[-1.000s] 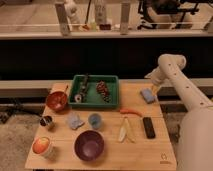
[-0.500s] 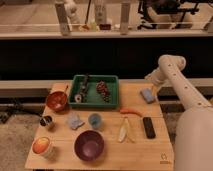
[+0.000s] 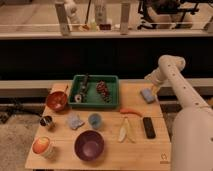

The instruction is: Wipe tray with sponge

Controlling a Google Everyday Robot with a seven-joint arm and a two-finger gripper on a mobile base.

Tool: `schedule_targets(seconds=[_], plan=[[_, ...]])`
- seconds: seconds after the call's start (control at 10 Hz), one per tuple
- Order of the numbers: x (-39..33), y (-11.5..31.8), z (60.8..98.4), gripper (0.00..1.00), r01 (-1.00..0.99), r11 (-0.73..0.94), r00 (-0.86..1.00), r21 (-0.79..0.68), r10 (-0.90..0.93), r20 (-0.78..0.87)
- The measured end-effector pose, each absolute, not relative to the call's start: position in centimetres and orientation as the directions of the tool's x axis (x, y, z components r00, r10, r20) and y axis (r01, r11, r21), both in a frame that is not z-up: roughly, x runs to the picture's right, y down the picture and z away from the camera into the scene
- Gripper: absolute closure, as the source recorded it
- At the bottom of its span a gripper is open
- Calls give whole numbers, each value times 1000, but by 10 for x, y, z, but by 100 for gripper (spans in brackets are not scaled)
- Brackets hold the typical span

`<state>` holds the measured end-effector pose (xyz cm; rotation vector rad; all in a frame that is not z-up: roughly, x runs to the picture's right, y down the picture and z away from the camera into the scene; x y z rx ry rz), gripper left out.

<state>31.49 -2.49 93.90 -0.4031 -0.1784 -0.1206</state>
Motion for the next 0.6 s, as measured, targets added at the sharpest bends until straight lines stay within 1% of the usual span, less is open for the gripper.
schedule_targets(seconds=[0.6], plan=[[319, -23, 949, 20, 136, 910, 978, -391, -60, 201]])
